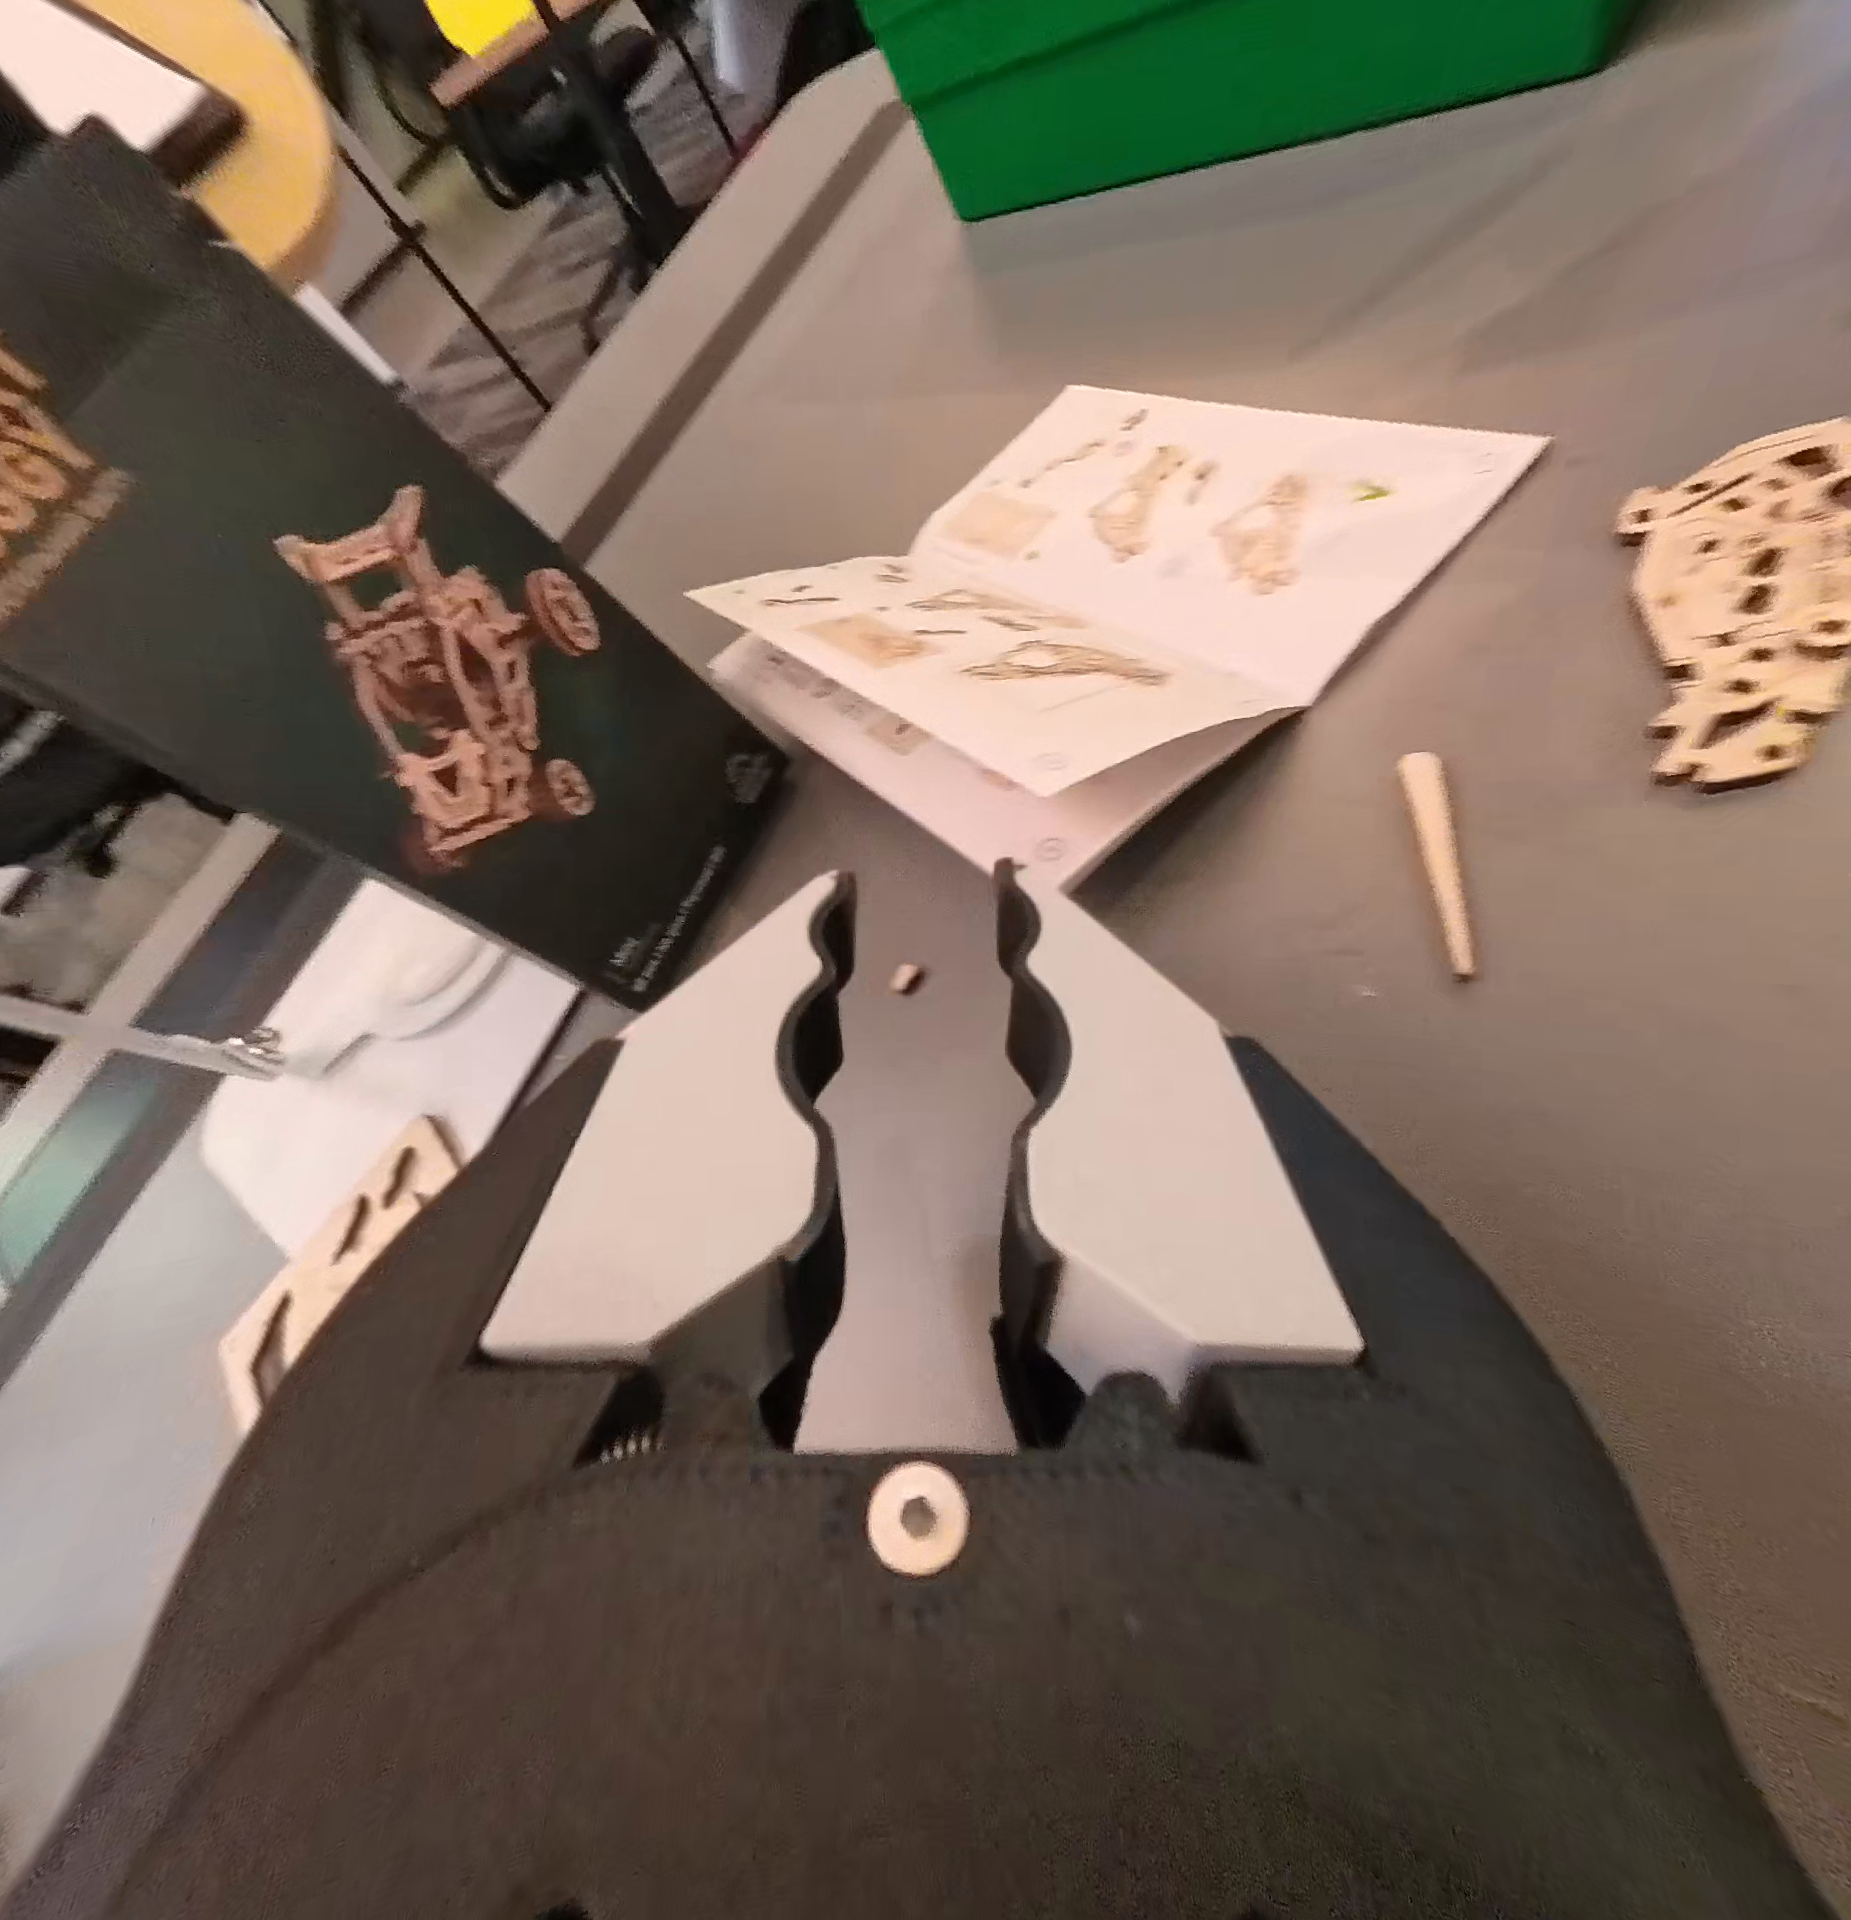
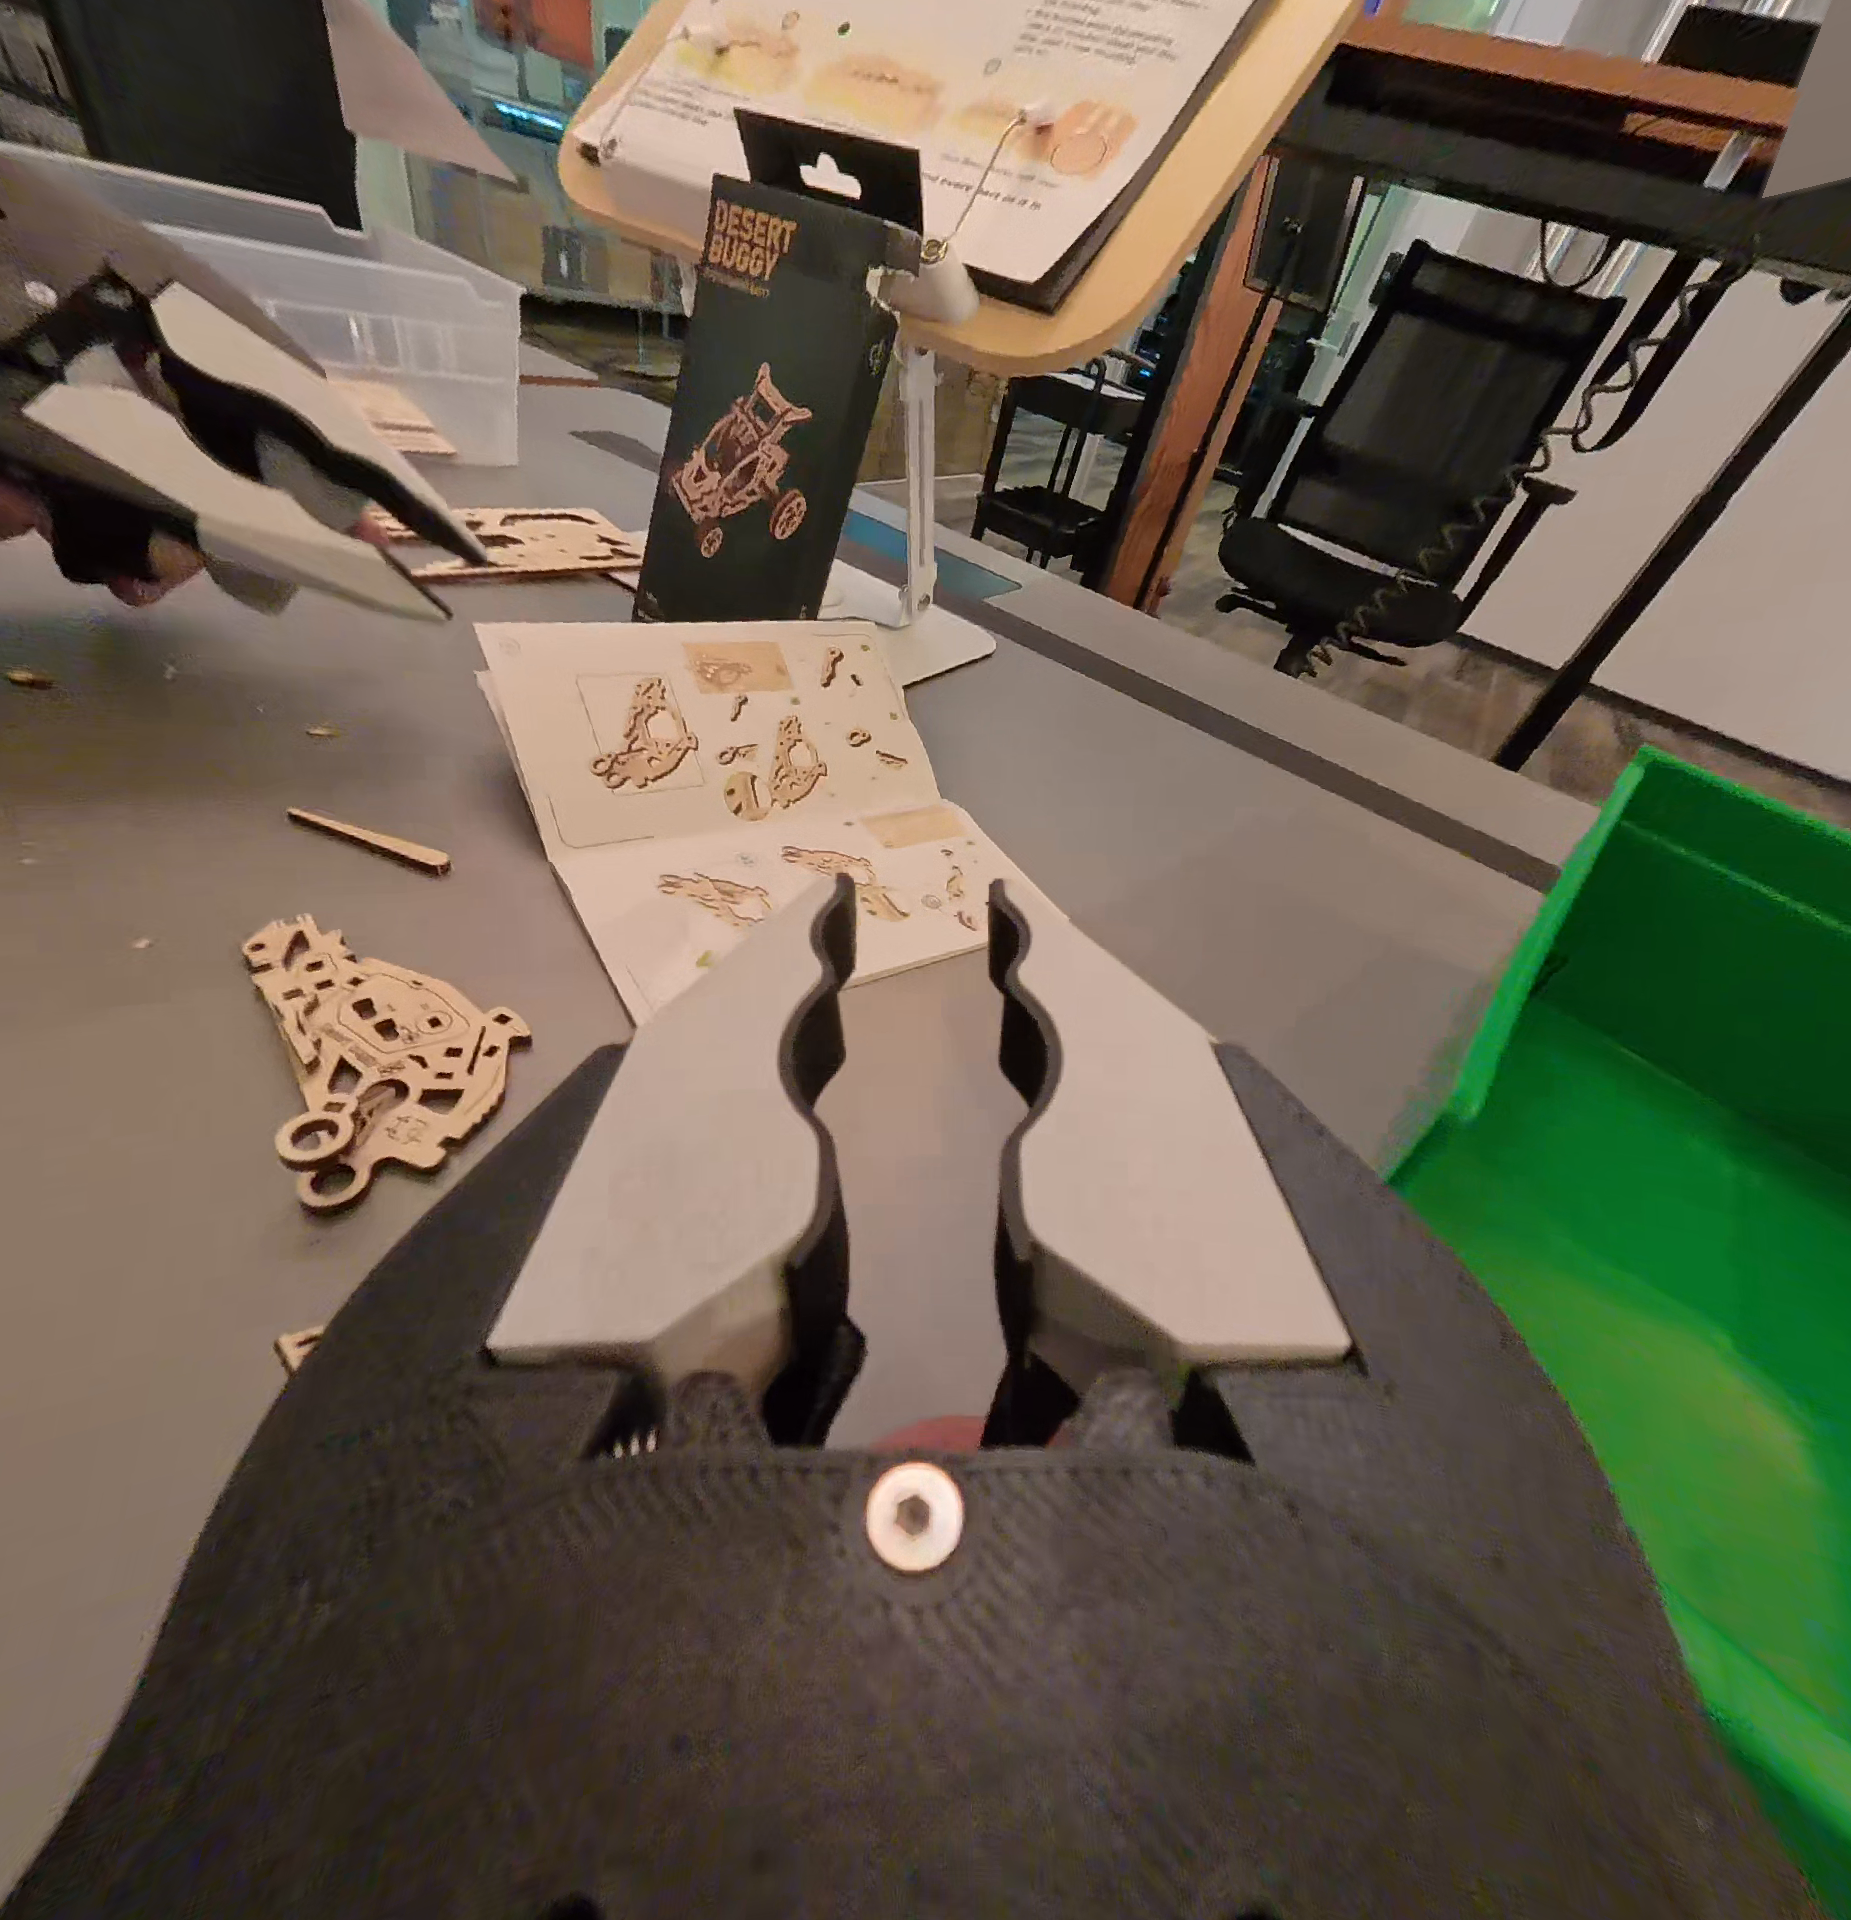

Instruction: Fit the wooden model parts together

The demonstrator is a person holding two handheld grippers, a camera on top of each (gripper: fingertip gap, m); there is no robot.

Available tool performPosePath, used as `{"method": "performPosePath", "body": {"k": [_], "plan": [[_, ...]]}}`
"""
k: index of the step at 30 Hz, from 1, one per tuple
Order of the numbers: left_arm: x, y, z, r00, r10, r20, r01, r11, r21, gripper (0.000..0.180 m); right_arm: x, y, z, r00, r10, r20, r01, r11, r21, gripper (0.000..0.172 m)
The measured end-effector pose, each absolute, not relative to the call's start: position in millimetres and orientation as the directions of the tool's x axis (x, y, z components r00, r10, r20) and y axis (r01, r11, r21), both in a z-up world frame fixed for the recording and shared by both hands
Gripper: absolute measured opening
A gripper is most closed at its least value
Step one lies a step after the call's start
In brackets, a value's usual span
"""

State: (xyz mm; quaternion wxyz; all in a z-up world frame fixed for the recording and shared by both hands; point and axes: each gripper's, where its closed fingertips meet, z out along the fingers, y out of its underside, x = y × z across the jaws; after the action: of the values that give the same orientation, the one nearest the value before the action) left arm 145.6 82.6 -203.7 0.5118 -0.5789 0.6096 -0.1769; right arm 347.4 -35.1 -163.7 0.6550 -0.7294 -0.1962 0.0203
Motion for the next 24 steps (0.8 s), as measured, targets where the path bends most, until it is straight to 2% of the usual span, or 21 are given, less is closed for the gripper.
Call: {"method": "performPosePath", "body": {"k": [9, 24], "plan": [[146, 104, -196, 0.273, -0.827, -0.492, -0.468, 0.333, -0.819, 0.016, 360, -30, -166, 0.933, 0.240, 0.267, 0.294, -0.080, -0.953, 0.023], [143, 113, -194, 0.318, -0.823, -0.470, -0.464, 0.298, -0.835, 0.015, 371, -29, -162, 0.948, 0.197, 0.250, 0.269, -0.073, -0.960, 0.025]]}}
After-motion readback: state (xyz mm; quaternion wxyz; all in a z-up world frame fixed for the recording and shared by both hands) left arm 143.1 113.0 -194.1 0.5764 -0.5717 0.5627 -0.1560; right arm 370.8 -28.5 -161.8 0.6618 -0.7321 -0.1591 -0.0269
